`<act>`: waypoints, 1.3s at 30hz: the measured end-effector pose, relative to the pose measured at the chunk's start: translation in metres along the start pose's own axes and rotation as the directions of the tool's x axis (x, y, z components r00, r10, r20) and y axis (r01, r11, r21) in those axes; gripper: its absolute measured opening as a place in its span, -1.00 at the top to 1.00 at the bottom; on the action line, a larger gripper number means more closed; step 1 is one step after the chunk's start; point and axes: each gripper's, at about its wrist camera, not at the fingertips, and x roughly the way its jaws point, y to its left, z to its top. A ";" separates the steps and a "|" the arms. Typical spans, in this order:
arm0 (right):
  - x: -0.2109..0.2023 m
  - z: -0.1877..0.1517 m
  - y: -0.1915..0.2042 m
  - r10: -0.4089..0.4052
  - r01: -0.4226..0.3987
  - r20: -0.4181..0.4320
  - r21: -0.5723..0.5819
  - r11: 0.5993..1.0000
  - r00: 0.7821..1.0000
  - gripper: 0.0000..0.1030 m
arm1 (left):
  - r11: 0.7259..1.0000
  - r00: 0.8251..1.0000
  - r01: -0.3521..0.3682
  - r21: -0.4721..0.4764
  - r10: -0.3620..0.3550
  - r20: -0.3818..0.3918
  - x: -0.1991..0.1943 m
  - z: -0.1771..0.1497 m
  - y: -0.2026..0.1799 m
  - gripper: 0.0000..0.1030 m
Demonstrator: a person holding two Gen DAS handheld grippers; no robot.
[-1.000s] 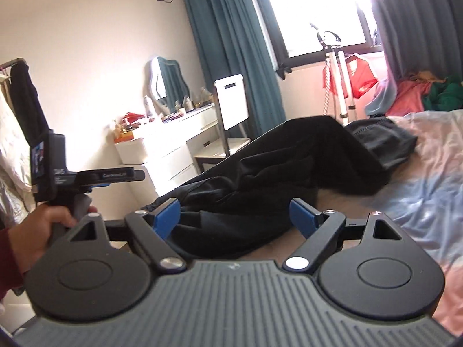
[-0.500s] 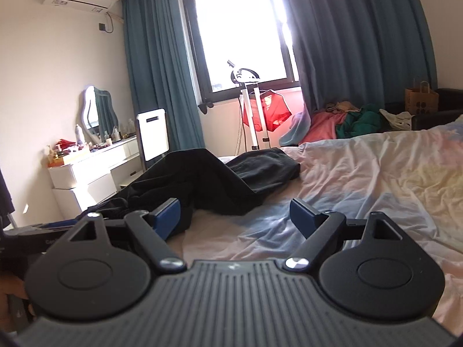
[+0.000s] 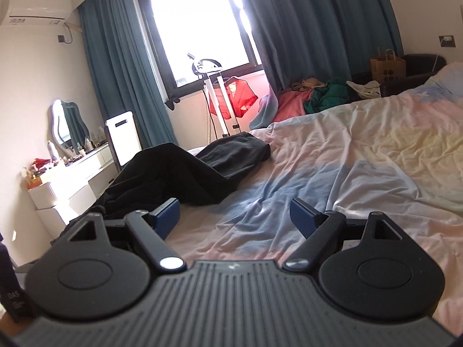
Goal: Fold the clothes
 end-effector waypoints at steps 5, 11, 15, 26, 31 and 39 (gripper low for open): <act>-0.002 0.004 -0.022 -0.023 0.023 -0.002 0.097 0.995 1.000 -0.64 | 0.988 0.998 0.031 0.154 -0.022 -0.060 0.064 0.012 -0.026 -0.52; 0.016 0.003 -0.054 -0.092 0.093 -0.016 0.209 0.974 0.996 -0.64 | 0.954 0.999 -0.002 0.301 0.015 -0.042 0.157 0.044 -0.063 -0.36; 0.041 0.002 -0.069 -0.133 0.134 -0.022 0.250 0.959 0.991 -0.64 | 0.898 0.996 -0.090 0.430 0.077 0.048 0.221 0.069 -0.097 -0.02; 0.114 -0.013 -0.102 -0.164 0.200 -0.139 0.310 0.929 0.977 -0.64 | 0.812 0.998 -0.054 0.581 0.069 -0.004 0.355 0.114 -0.157 0.51; 0.127 -0.021 -0.115 -0.177 0.228 -0.171 0.352 0.908 0.969 -0.64 | 0.868 0.999 -0.029 0.496 0.039 -0.010 0.352 0.137 -0.159 0.87; 0.106 -0.011 -0.112 -0.200 0.224 -0.104 0.359 0.906 0.974 -0.64 | 0.884 0.964 0.101 0.457 -0.201 0.175 0.208 0.202 -0.169 1.00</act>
